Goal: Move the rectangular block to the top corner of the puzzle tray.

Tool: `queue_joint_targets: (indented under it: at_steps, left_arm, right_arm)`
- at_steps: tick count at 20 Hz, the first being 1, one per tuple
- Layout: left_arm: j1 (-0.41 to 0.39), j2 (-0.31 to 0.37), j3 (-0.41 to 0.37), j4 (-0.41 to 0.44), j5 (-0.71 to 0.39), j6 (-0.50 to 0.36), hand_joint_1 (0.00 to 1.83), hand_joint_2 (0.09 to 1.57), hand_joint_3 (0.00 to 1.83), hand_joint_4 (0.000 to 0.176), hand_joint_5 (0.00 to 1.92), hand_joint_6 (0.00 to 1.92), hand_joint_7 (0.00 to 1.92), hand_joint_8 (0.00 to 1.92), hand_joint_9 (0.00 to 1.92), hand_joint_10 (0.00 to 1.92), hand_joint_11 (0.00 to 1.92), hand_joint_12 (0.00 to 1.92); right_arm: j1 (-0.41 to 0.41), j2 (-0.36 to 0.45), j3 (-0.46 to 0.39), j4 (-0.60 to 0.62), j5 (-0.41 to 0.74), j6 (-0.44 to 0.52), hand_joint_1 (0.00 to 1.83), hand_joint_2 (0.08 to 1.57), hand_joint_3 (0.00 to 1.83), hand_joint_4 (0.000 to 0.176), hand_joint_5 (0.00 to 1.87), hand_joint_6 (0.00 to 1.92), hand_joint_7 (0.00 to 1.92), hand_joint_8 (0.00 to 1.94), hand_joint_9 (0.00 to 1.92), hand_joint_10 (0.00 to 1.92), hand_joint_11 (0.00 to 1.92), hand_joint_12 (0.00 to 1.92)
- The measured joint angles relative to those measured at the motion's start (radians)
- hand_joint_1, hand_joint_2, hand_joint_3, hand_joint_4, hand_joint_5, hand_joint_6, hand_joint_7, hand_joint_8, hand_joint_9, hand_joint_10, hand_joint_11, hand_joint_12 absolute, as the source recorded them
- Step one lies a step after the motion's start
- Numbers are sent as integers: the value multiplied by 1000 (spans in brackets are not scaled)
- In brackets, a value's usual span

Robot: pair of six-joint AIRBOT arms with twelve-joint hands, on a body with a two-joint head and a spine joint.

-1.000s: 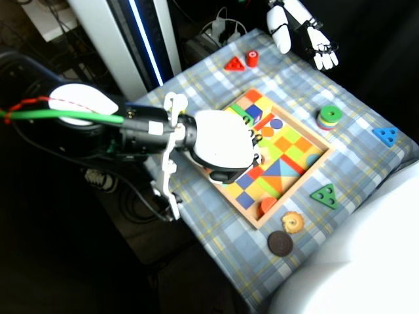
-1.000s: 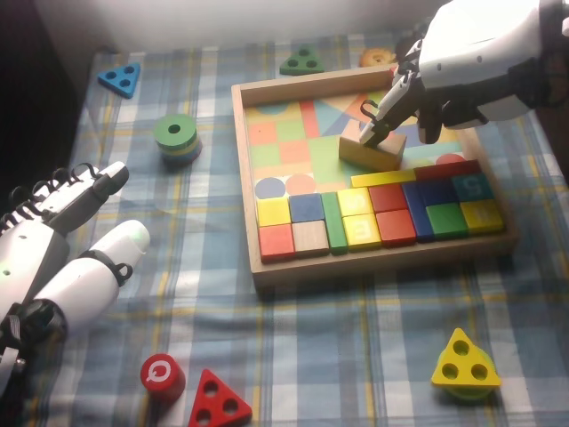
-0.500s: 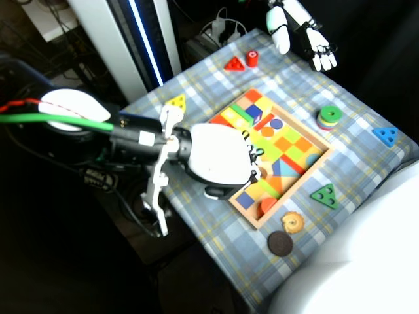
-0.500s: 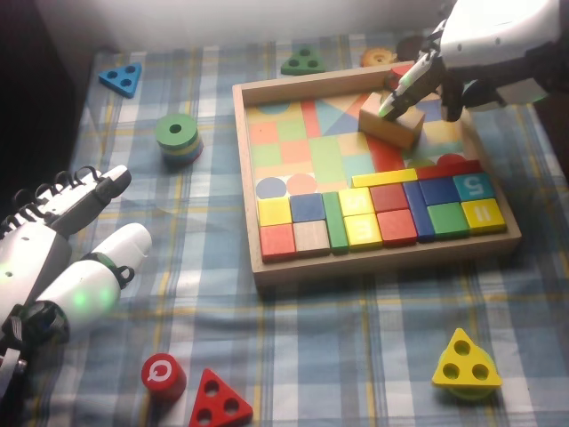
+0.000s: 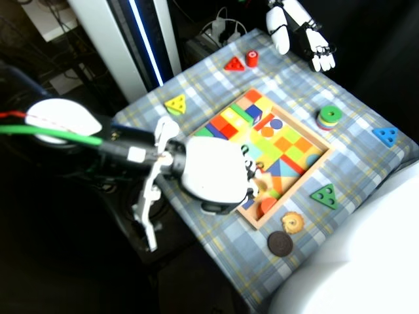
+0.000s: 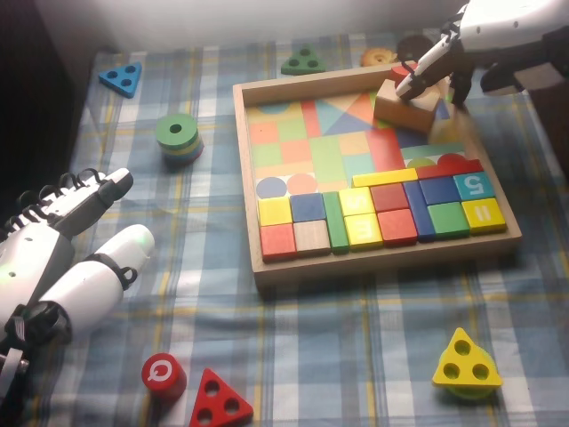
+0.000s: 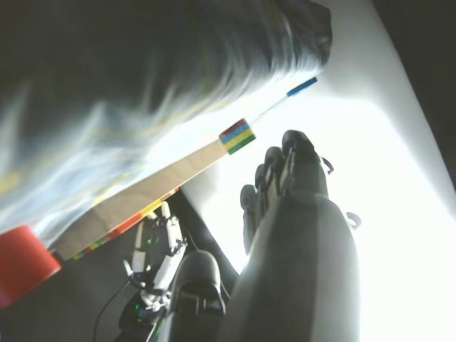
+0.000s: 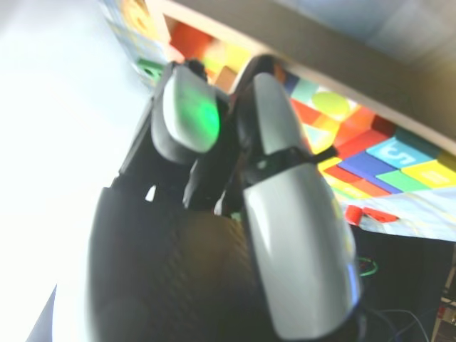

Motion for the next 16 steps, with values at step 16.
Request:
queue_joint_targets:
  at_steps: [16]
  left_arm:
    - [-1,0,0,0,5,-1,139,1404,1,19,342,1,235,2,175,1,0,270]
  right_arm:
    - [46,24,-21,-52,-56,-13,1524,1241,0,31,496,1,873,1941,1142,1921,1260,1921]
